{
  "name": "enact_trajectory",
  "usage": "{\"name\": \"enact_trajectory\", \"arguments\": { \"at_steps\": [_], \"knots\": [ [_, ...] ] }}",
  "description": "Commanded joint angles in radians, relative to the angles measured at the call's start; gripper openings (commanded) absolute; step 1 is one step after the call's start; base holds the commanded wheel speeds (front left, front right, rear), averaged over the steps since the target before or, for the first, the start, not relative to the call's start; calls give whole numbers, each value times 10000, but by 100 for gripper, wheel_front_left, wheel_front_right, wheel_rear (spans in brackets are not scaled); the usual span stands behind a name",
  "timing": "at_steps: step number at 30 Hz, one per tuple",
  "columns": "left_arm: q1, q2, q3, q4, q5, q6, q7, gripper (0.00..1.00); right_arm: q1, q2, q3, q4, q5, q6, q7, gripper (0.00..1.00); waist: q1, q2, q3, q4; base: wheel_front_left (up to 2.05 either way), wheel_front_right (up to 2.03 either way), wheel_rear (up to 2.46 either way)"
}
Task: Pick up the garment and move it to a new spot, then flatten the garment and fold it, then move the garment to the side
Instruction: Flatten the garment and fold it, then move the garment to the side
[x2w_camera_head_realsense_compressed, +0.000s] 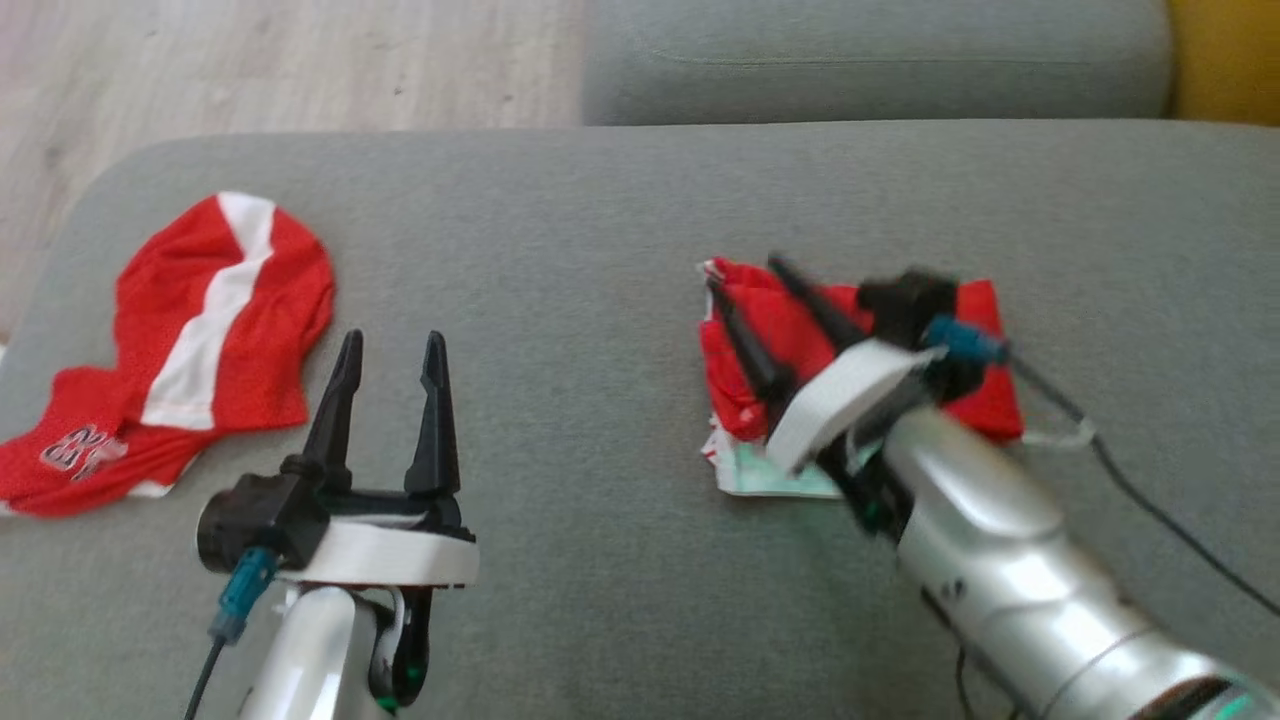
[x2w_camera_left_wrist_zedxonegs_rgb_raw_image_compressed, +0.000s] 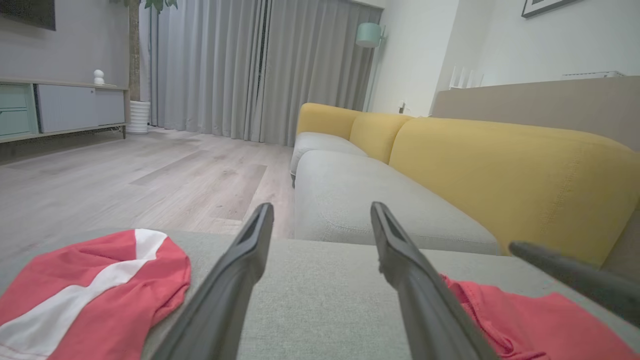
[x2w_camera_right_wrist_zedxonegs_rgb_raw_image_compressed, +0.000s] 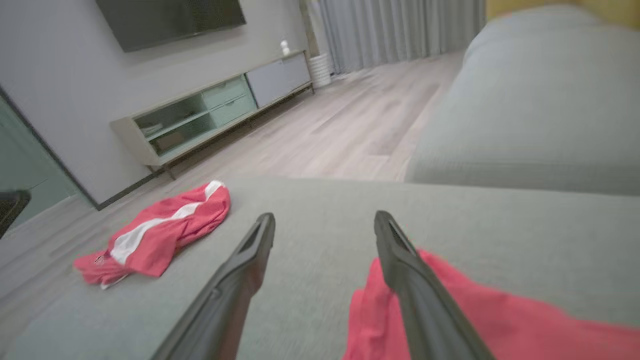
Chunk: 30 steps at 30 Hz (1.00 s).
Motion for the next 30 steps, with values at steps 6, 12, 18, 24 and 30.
{"name": "enact_trajectory", "arguments": {
  "at_steps": [6, 12, 18, 24, 30],
  "knots": [
    [-170, 43, 426, -628, -76, 43, -65, 100, -216, 41, -2997, -799, -2686, -9, -306, 100, 0, -1, -92, -744, 0, 0, 0],
    [40, 43, 375, -749, -50, 143, -65, 100, 1734, 78, -5917, -3019, -4974, -9, -309, 100, 0, -1, -161, -1138, 0, 0, 0],
    [458, 43, 342, -722, 154, 278, -65, 100, 3598, 140, -6746, -4529, -5676, -9, -310, 100, 0, -1, -157, -1364, 0, 0, 0],
    [741, 43, 297, -724, 277, 331, -65, 100, 4236, 142, -6844, -4883, -5440, -9, -311, 100, 0, -1, -155, -1397, 0, 0, 0],
    [649, 43, 194, -791, 310, 296, -65, 100, 4162, 143, -6901, -4915, -5513, -9, -311, 100, 0, -1, -13, -1275, 0, 0, 0]
  ]
}}
